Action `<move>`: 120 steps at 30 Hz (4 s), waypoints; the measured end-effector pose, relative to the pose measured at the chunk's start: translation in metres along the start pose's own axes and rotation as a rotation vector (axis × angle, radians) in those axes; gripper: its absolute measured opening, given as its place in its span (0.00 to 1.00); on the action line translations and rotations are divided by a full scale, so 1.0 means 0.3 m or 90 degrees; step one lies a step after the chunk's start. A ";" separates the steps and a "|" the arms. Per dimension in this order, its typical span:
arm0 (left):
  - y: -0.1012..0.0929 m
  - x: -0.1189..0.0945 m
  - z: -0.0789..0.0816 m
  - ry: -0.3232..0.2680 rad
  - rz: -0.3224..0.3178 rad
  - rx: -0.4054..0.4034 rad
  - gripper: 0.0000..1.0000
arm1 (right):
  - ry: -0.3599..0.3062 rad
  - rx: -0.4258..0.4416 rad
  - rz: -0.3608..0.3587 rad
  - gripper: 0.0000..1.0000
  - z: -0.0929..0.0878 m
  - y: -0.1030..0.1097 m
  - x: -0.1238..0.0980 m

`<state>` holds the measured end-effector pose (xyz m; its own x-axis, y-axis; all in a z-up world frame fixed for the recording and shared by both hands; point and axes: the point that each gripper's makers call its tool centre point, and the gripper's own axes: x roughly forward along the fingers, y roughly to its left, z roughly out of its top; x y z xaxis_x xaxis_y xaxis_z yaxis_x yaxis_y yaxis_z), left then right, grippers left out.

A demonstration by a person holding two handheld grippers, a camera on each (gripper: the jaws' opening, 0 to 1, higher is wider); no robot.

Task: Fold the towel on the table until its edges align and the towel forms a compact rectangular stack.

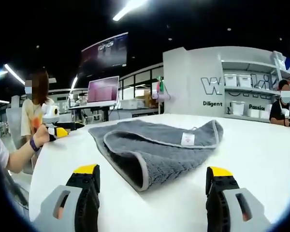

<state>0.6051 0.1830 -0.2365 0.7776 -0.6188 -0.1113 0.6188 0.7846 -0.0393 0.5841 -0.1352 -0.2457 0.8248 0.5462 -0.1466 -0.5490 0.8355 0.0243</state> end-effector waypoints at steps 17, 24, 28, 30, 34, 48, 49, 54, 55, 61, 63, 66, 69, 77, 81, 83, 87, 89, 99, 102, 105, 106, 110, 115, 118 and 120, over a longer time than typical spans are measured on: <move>-0.005 0.000 -0.004 0.001 -0.003 0.000 0.98 | 0.005 0.001 -0.010 0.86 -0.005 -0.005 -0.009; -0.001 0.001 -0.002 0.000 -0.004 -0.001 0.98 | 0.002 0.004 -0.012 0.86 -0.003 -0.006 -0.010; 0.000 0.001 -0.002 0.000 -0.003 -0.001 0.98 | 0.004 0.003 -0.012 0.86 -0.006 -0.005 -0.009; 0.000 0.001 -0.002 0.001 -0.003 -0.001 0.98 | 0.004 0.004 -0.012 0.86 -0.005 -0.005 -0.009; 0.000 0.001 -0.002 0.001 -0.003 0.000 0.98 | 0.007 0.003 -0.011 0.86 -0.008 -0.004 -0.008; -0.002 0.001 -0.006 0.005 -0.004 0.003 0.96 | 0.007 0.003 -0.012 0.86 -0.008 -0.004 -0.012; -0.001 0.001 -0.006 0.005 -0.004 0.002 0.96 | 0.006 0.003 -0.012 0.86 -0.008 -0.003 -0.013; -0.002 0.001 -0.006 0.005 -0.004 0.003 0.96 | 0.007 0.003 -0.012 0.86 -0.009 -0.002 -0.013; -0.001 0.001 -0.006 0.005 -0.004 0.003 0.96 | 0.007 0.002 -0.012 0.86 -0.008 -0.002 -0.013; 0.001 0.002 -0.004 0.004 -0.005 0.003 0.96 | 0.007 0.002 -0.012 0.86 -0.008 -0.002 -0.013; -0.001 0.001 -0.005 0.005 -0.005 0.003 0.96 | 0.009 0.002 -0.013 0.86 -0.009 -0.002 -0.013; -0.002 0.001 -0.004 0.004 -0.005 0.003 0.96 | 0.009 0.001 -0.013 0.86 -0.010 -0.001 -0.012; -0.002 0.001 -0.003 0.003 -0.006 0.002 0.96 | 0.010 0.001 -0.014 0.86 -0.010 -0.002 -0.011; -0.004 0.001 -0.002 0.001 -0.007 0.001 0.96 | 0.013 -0.001 -0.016 0.86 -0.013 -0.003 -0.010; -0.002 0.000 0.000 -0.001 -0.007 -0.002 0.96 | 0.016 -0.003 -0.016 0.85 -0.016 -0.002 -0.009; -0.002 0.000 0.000 -0.001 -0.007 -0.002 0.96 | 0.016 -0.003 -0.016 0.85 -0.016 -0.001 -0.009; -0.002 0.001 -0.001 0.000 -0.007 -0.001 0.96 | 0.016 -0.003 -0.016 0.85 -0.016 0.000 -0.009; -0.002 0.001 -0.001 0.000 -0.007 -0.001 0.96 | 0.016 -0.004 -0.015 0.85 -0.017 0.001 -0.009; -0.003 0.000 -0.003 0.000 -0.005 -0.001 0.96 | 0.020 -0.006 -0.015 0.84 -0.021 0.001 -0.009; -0.003 0.000 -0.003 0.000 -0.006 -0.001 0.96 | 0.021 -0.008 -0.014 0.84 -0.022 0.001 -0.009; -0.002 0.001 -0.003 0.000 -0.006 -0.001 0.96 | 0.022 -0.009 -0.015 0.83 -0.023 0.001 -0.009; -0.001 0.001 -0.003 0.000 -0.006 -0.001 0.96 | 0.022 -0.008 -0.015 0.83 -0.023 0.000 -0.010; -0.001 0.001 -0.003 0.000 -0.006 -0.001 0.96 | 0.023 -0.009 -0.014 0.83 -0.024 0.001 -0.010; -0.002 0.001 -0.004 0.001 -0.006 0.000 0.96 | 0.023 -0.010 -0.014 0.82 -0.024 0.000 -0.011; -0.003 0.000 -0.004 0.001 -0.006 0.000 0.96 | 0.024 -0.010 -0.014 0.82 -0.025 0.000 -0.011; -0.003 0.000 -0.005 0.002 -0.006 0.001 0.96 | 0.024 -0.011 -0.014 0.82 -0.026 0.000 -0.010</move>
<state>0.6043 0.1823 -0.2380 0.7717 -0.6257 -0.1136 0.6258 0.7790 -0.0392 0.5805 -0.1375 -0.2528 0.8307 0.5254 -0.1841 -0.5338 0.8456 0.0045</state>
